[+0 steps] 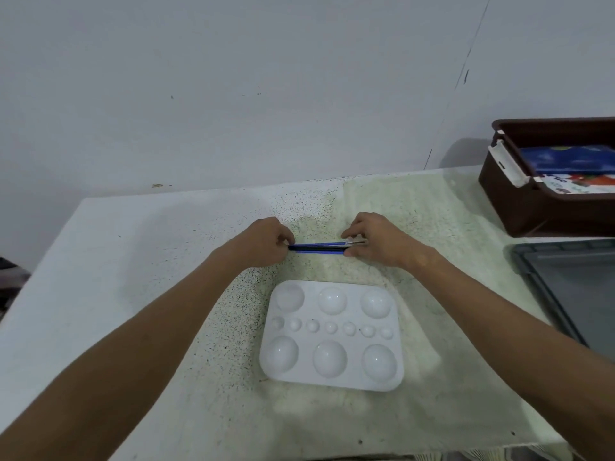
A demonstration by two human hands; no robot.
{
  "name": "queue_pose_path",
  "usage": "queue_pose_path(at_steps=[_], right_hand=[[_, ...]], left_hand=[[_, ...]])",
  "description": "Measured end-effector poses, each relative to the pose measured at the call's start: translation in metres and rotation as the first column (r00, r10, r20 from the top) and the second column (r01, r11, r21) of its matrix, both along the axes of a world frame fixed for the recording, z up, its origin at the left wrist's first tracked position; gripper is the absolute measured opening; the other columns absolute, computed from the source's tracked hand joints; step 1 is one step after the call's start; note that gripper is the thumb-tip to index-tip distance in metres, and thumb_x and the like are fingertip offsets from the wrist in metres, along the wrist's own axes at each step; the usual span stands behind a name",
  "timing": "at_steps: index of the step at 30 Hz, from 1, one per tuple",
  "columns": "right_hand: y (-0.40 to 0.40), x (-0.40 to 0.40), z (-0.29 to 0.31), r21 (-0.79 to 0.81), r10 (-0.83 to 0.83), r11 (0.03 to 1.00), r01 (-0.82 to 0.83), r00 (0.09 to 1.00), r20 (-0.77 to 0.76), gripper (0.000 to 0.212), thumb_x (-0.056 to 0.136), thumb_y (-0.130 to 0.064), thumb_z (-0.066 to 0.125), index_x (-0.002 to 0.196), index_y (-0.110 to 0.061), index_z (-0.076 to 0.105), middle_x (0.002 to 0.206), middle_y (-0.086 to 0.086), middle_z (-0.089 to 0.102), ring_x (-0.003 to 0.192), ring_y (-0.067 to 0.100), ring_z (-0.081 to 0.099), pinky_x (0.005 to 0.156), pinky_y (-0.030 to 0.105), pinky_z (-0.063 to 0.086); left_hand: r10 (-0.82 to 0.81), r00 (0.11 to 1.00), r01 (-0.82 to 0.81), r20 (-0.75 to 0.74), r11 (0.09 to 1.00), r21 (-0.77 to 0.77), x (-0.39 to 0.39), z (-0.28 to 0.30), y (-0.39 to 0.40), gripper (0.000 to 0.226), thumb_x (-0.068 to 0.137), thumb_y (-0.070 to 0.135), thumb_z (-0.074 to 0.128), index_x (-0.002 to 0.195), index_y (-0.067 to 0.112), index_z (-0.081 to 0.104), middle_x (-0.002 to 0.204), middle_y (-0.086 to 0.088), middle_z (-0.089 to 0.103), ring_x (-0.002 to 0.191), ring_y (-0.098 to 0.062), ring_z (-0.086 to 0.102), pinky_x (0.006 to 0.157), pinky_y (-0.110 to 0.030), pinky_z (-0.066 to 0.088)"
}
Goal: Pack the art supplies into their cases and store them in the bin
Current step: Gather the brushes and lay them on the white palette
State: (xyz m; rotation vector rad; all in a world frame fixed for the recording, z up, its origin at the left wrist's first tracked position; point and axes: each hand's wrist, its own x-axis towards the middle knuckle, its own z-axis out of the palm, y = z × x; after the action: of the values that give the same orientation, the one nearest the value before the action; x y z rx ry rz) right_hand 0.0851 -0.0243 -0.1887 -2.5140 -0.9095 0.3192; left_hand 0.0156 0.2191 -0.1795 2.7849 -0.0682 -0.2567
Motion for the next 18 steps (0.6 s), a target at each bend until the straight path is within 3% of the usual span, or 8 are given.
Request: queue_pose_path(at_steps=[4, 6, 8, 12, 15, 18], right_hand=[[-0.015, 0.007, 0.006, -0.087, -0.012, 0.996, 0.009, 1.000, -0.029, 0.053, 0.080, -0.029, 0.076, 0.128, -0.015, 0.059, 0.119, 0.002, 0.051, 0.114, 0.018, 0.046, 0.092, 0.024, 0.036], [-0.020, 0.009, 0.009, -0.123, -0.010, 0.992, 0.005, 0.999, -0.045, 0.052, 0.081, -0.027, 0.075, 0.128, -0.013, 0.060, 0.120, 0.002, 0.054, 0.110, 0.016, 0.049, 0.088, 0.022, 0.035], [-0.023, 0.011, 0.010, -0.130, -0.011, 0.992, 0.002, 0.998, -0.064, 0.043, 0.082, -0.025, 0.074, 0.122, -0.012, 0.064, 0.112, -0.002, 0.058, 0.101, 0.013, 0.052, 0.082, 0.020, 0.036], [-0.025, 0.010, 0.009, -0.078, -0.014, 0.997, 0.010, 0.999, -0.047, 0.022, 0.086, -0.018, 0.069, 0.107, -0.014, 0.073, 0.089, -0.001, 0.062, 0.086, 0.017, 0.059, 0.069, 0.017, 0.042], [-0.024, 0.007, 0.008, -0.050, -0.018, 0.999, 0.015, 0.999, -0.043, 0.020, 0.087, -0.016, 0.068, 0.106, -0.016, 0.074, 0.080, -0.012, 0.056, 0.079, 0.012, 0.056, 0.062, 0.010, 0.037], [-0.026, 0.008, 0.006, -0.024, -0.040, 0.999, 0.039, 0.997, -0.058, 0.027, 0.084, -0.017, 0.071, 0.111, -0.015, 0.071, 0.087, -0.013, 0.056, 0.084, 0.011, 0.056, 0.068, 0.013, 0.038]], left_hand=[[-0.005, 1.000, 0.005, -0.007, 1.000, -0.013, -0.004, -0.004, -0.007, 0.040, 0.085, 0.032, 0.062, 0.123, 0.022, 0.062, 0.108, -0.002, 0.050, 0.098, -0.017, 0.052, 0.087, -0.032, 0.045], [-0.037, 0.999, 0.037, 0.005, 0.999, 0.000, -0.005, -0.006, -0.008, 0.029, 0.086, 0.036, 0.061, 0.112, 0.024, 0.067, 0.105, -0.003, 0.052, 0.097, -0.018, 0.053, 0.088, -0.037, 0.046], [-0.065, 0.997, 0.065, 0.030, 0.998, 0.010, -0.007, -0.009, -0.008, 0.019, 0.088, 0.034, 0.059, 0.101, 0.026, 0.071, 0.096, -0.003, 0.053, 0.094, -0.018, 0.053, 0.084, -0.038, 0.046], [-0.022, 0.998, 0.022, 0.063, 1.000, 0.008, -0.011, -0.008, -0.010, 0.021, 0.090, 0.031, 0.060, 0.107, 0.025, 0.071, 0.091, -0.001, 0.054, 0.087, -0.016, 0.053, 0.082, -0.033, 0.047], [0.001, 0.998, -0.001, 0.058, 1.000, 0.005, -0.010, -0.005, -0.016, 0.026, 0.090, 0.030, 0.061, 0.112, 0.020, 0.069, 0.092, -0.003, 0.057, 0.085, -0.018, 0.056, 0.081, -0.034, 0.049], [0.003, 0.999, -0.002, 0.051, 1.000, -0.013, -0.008, -0.005, -0.023, 0.030, 0.092, 0.035, 0.058, 0.117, 0.020, 0.066, 0.094, -0.002, 0.056, 0.088, -0.019, 0.054, 0.082, -0.034, 0.047]])
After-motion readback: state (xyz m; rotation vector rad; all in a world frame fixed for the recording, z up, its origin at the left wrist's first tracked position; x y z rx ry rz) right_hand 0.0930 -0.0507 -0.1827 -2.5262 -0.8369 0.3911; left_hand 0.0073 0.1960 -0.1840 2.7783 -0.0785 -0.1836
